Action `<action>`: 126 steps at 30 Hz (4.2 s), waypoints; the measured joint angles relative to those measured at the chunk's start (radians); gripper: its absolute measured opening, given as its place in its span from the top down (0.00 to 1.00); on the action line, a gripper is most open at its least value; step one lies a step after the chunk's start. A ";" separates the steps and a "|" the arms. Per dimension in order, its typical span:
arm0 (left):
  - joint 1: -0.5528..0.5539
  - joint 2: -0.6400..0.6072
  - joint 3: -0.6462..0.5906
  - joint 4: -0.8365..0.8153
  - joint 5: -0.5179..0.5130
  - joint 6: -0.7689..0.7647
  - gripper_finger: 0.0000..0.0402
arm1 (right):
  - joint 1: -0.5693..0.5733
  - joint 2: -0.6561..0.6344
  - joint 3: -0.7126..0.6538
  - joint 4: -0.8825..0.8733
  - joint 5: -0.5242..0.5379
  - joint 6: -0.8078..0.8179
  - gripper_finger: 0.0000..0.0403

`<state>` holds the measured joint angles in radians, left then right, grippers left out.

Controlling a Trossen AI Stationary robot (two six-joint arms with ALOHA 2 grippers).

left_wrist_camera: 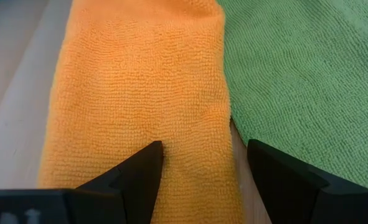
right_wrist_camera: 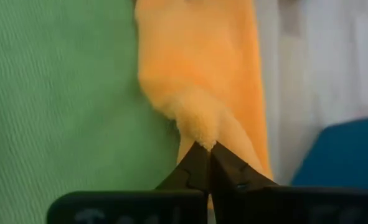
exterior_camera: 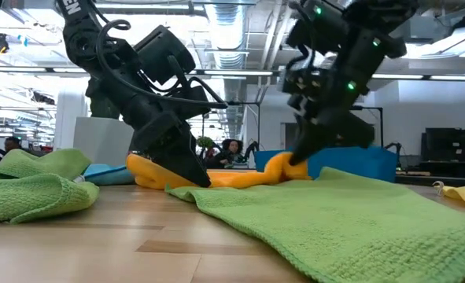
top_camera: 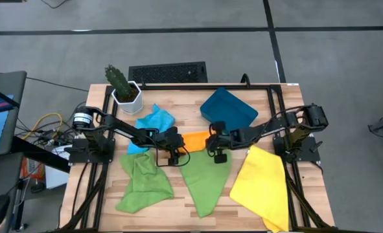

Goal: Fold microfiber towels
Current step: Fold the orange microfiber towel

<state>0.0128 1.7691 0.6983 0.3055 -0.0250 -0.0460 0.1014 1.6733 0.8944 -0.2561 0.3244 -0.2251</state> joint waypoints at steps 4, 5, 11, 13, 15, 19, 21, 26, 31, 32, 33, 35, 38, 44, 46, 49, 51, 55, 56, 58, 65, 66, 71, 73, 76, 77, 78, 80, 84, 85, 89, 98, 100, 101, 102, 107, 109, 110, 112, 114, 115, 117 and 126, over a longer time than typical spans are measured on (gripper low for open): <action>0.000 0.000 0.000 -0.001 0.002 0.000 0.43 | -0.001 0.000 0.050 0.003 0.018 -0.048 0.91; 0.000 0.000 0.000 -0.001 0.002 0.000 0.43 | -0.001 0.000 0.060 0.006 0.018 -0.062 0.91; 0.000 0.000 0.000 -0.001 0.003 0.016 0.43 | -0.006 0.000 0.073 0.124 -0.014 -0.134 0.95; 0.000 0.000 0.000 -0.001 0.003 0.016 0.43 | -0.012 0.000 0.073 0.167 -0.054 -0.141 0.95; 0.000 0.000 0.000 -0.001 0.003 0.016 0.43 | -0.018 0.000 0.073 0.202 -0.077 -0.142 0.94; 0.000 -0.008 0.000 -0.002 0.003 0.015 0.43 | -0.027 0.000 0.073 0.250 -0.101 -0.142 0.92; 0.000 -0.018 0.000 -0.002 0.004 0.015 0.43 | -0.030 0.000 0.073 0.265 -0.119 -0.142 0.92; 0.000 -0.057 0.001 -0.007 0.004 0.014 0.43 | -0.037 0.030 0.075 0.310 -0.151 -0.143 0.94; 0.000 -0.126 0.001 -0.090 0.003 0.000 0.43 | -0.038 0.090 0.074 0.347 -0.146 -0.166 0.92; 0.000 -0.146 0.001 -0.123 0.002 -0.005 0.43 | -0.038 0.096 0.074 0.349 -0.143 -0.169 0.91; 0.000 -0.168 0.000 -0.161 0.002 -0.012 0.43 | -0.038 0.102 0.076 0.356 -0.143 -0.173 0.91; 0.000 -0.213 0.000 -0.228 0.002 -0.028 0.43 | -0.037 0.110 0.093 0.365 -0.143 -0.183 0.91; 0.000 -0.274 0.001 -0.346 -0.024 -0.048 0.43 | -0.037 0.116 0.117 0.364 -0.155 -0.208 0.92; 0.000 -0.317 0.000 -0.471 -0.090 -0.068 0.43 | -0.038 0.116 0.132 0.428 -0.181 -0.229 0.93; 0.000 -0.314 0.000 -0.470 -0.092 -0.059 0.43 | -0.044 0.116 0.132 0.438 -0.216 -0.229 0.93; 0.000 -0.296 0.000 -0.468 -0.092 -0.047 0.43 | -0.048 0.135 0.133 0.461 -0.244 -0.228 0.92; 0.000 -0.285 0.000 -0.465 -0.092 -0.045 0.43 | -0.049 0.148 0.130 0.464 -0.245 -0.224 0.92; -0.001 -0.257 -0.001 -0.463 -0.087 -0.045 0.43 | -0.049 0.180 0.151 0.478 -0.246 -0.221 0.92; -0.002 -0.256 -0.001 -0.462 -0.087 -0.053 0.43 | -0.049 0.182 0.151 0.459 -0.246 -0.221 0.92; -0.007 -0.267 0.000 -0.487 -0.087 -0.074 0.43 | -0.045 0.183 0.154 0.464 -0.245 -0.225 0.93; -0.051 -0.379 0.000 -0.639 -0.162 -0.170 0.43 | -0.045 0.178 0.157 0.470 -0.245 -0.228 0.92; -0.060 -0.398 0.000 -0.649 -0.179 -0.182 0.43 | -0.045 0.180 0.157 0.472 -0.244 -0.228 0.92; -0.113 -0.410 -0.010 -0.640 -0.186 -0.200 0.43 | -0.045 0.185 0.157 0.470 -0.245 -0.229 0.93; -0.127 -0.381 -0.030 -0.622 -0.189 -0.199 0.43 | -0.045 0.185 0.157 0.470 -0.245 -0.229 0.92; -0.130 -0.320 -0.038 -0.618 -0.207 -0.197 0.46 | -0.045 0.185 0.157 0.472 -0.245 -0.229 0.92; -0.129 -0.303 -0.038 -0.601 -0.218 -0.189 0.48 | -0.045 0.185 0.157 0.472 -0.245 -0.229 0.91; -0.129 -0.288 -0.038 -0.581 -0.223 -0.177 0.49 | -0.045 0.185 0.157 0.472 -0.245 -0.229 0.91; -0.126 -0.249 -0.037 -0.528 -0.223 -0.147 0.53 | -0.045 0.185 0.157 0.471 -0.245 -0.229 0.91; -0.106 -0.189 -0.035 -0.451 -0.193 -0.103 0.60 | -0.045 0.185 0.157 0.474 -0.245 -0.229 0.92; -0.098 -0.178 -0.034 -0.436 -0.184 -0.091 0.61 | -0.045 0.185 0.158 0.473 -0.245 -0.230 0.92; -0.068 -0.162 -0.033 -0.382 -0.162 -0.056 0.66 | -0.044 0.185 0.177 0.474 -0.246 -0.251 0.92; -0.043 -0.159 -0.019 -0.383 -0.137 -0.032 0.68 | -0.052 0.220 0.197 0.511 -0.250 -0.276 0.93; -0.043 -0.159 -0.018 -0.379 -0.137 -0.033 0.68 | -0.053 0.248 0.198 0.547 -0.250 -0.276 0.92; -0.043 -0.159 -0.018 -0.379 -0.137 -0.033 0.68 | -0.052 0.262 0.199 0.558 -0.249 -0.278 0.92; -0.043 -0.159 -0.018 -0.379 -0.137 -0.034 0.68 | -0.051 0.268 0.198 0.553 -0.249 -0.280 0.91; -0.044 -0.159 -0.018 -0.377 -0.131 -0.042 0.68 | -0.050 0.298 0.222 0.552 -0.248 -0.280 0.89; -0.043 -0.161 -0.016 -0.379 -0.122 -0.046 0.68 | -0.050 0.297 0.231 0.561 -0.248 -0.281 0.87; -0.044 -0.163 -0.012 -0.384 -0.118 -0.052 0.68 | -0.050 0.296 0.232 0.566 -0.248 -0.280 0.86; -0.044 -0.169 0.001 -0.393 -0.117 -0.057 0.68 | -0.053 0.296 0.231 0.561 -0.248 -0.280 0.83; -0.044 -0.176 0.013 -0.411 -0.117 -0.063 0.68 | -0.058 0.296 0.230 0.563 -0.248 -0.280 0.80; -0.044 -0.177 0.020 -0.412 -0.116 -0.063 0.68 | -0.058 0.296 0.230 0.566 -0.248 -0.275 0.77; -0.045 -0.185 0.028 -0.433 -0.116 -0.063 0.68 | -0.060 0.296 0.230 0.571 -0.247 -0.273 0.72; -0.045 -0.207 0.118 -0.663 -0.111 -0.082 0.68 | -0.060 0.296 0.230 0.595 -0.247 -0.272 0.45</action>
<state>-0.0326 1.5623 0.8160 -0.3572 -0.1364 -0.1279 0.0411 1.9694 1.1248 0.3386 0.0776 -0.4973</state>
